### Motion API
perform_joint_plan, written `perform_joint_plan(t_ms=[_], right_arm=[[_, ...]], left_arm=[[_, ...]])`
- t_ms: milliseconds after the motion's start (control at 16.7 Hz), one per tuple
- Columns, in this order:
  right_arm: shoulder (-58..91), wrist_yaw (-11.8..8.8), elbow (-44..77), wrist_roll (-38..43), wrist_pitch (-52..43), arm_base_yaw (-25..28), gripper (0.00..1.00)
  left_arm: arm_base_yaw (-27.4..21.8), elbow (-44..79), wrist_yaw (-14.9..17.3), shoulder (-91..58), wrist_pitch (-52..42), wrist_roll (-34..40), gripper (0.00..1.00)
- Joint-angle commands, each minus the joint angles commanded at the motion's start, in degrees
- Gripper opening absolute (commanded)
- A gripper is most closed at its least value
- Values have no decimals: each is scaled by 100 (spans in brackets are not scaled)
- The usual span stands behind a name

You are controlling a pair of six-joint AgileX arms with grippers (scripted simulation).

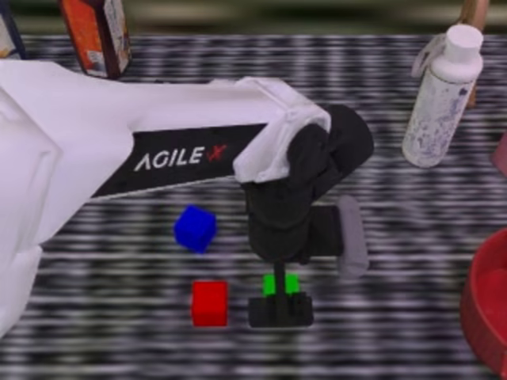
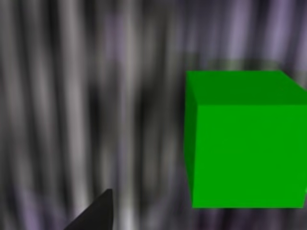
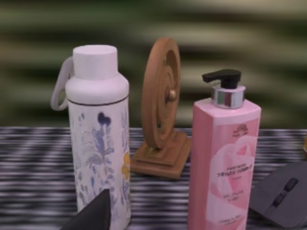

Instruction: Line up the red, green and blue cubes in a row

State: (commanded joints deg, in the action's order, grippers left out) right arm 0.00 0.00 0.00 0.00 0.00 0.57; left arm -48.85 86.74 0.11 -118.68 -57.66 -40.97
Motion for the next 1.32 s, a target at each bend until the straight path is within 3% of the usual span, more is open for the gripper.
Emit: perform_joint_plan(t_ms=[240, 660, 840, 1140, 1320], right_arm=[[0, 0, 0, 0, 0, 0, 100], [0, 0, 0, 0, 0, 0, 100], [0, 0, 0, 0, 0, 0, 100], [0, 0, 0, 0, 0, 0, 100], [0, 0, 0, 0, 0, 0, 100]], left_arm=[[68, 446, -2, 268, -704, 21, 100], [146, 495, -6, 227, -715, 229, 100], [505, 590, -6, 115, -714, 977, 100], [1389, 726, 11, -123, -715, 3073, 100], [1832, 791, 7, -200, -684, 3903, 100]])
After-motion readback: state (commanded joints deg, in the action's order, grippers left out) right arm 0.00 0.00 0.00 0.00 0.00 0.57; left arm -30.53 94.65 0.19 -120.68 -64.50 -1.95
